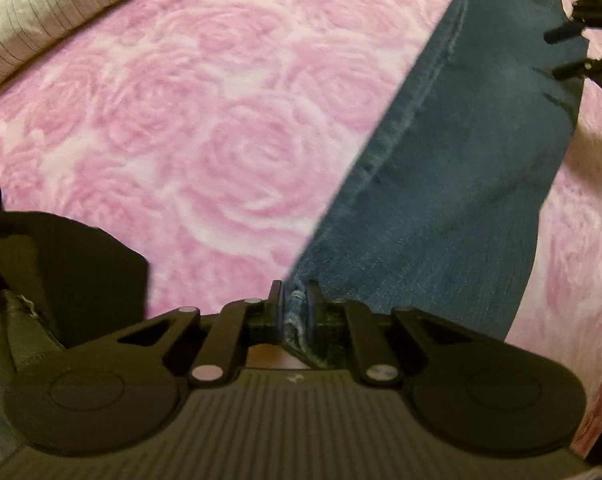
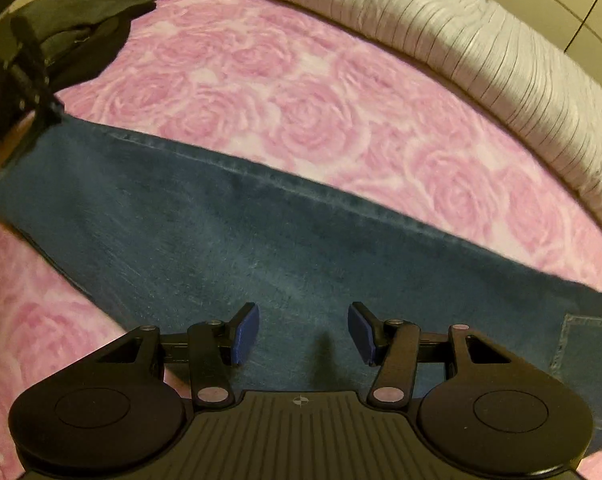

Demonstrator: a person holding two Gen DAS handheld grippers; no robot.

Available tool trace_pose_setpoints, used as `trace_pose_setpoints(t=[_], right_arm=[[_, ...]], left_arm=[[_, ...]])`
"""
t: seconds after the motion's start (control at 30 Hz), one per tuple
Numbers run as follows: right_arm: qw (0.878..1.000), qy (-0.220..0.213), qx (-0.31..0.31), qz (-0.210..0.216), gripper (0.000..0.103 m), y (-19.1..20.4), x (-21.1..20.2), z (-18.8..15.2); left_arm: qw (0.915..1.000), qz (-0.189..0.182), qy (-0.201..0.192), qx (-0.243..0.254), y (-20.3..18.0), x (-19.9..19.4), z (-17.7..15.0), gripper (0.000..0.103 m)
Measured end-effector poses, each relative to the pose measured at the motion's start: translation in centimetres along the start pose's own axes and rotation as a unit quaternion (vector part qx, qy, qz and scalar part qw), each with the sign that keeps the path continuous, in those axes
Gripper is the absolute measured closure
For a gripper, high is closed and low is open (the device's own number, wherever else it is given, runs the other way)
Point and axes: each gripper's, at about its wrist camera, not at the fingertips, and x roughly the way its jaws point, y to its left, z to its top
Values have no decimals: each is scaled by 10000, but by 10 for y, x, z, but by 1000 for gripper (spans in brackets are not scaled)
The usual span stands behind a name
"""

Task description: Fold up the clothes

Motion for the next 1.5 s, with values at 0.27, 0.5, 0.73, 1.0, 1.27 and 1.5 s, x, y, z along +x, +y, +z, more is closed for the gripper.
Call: trace_pose_setpoints(t=[0.27, 0.5, 0.73, 1.0, 1.27, 1.5], right_arm=[[9974, 253, 671, 37, 50, -3, 0, -17], [9918, 274, 1243, 149, 50, -7, 1, -30], [9989, -421, -105, 157, 50, -21, 30, 20], [9650, -294, -2472, 824, 50, -16, 84, 68], [9442, 3, -3109, 1086, 102, -13, 89, 84], [9602, -131, -2618, 966, 88, -22, 106, 82]], left_arm=[[9994, 18, 235, 244, -3, 17, -2, 94], [9998, -64, 156, -110, 14, -1, 12, 80], [9985, -386, 320, 207, -5, 27, 25, 87], [9990, -271, 79, 336, -18, 31, 7, 95], [9990, -111, -331, 297, -13, 10, 6, 100], [9996, 75, -248, 90, -9, 25, 5, 89]])
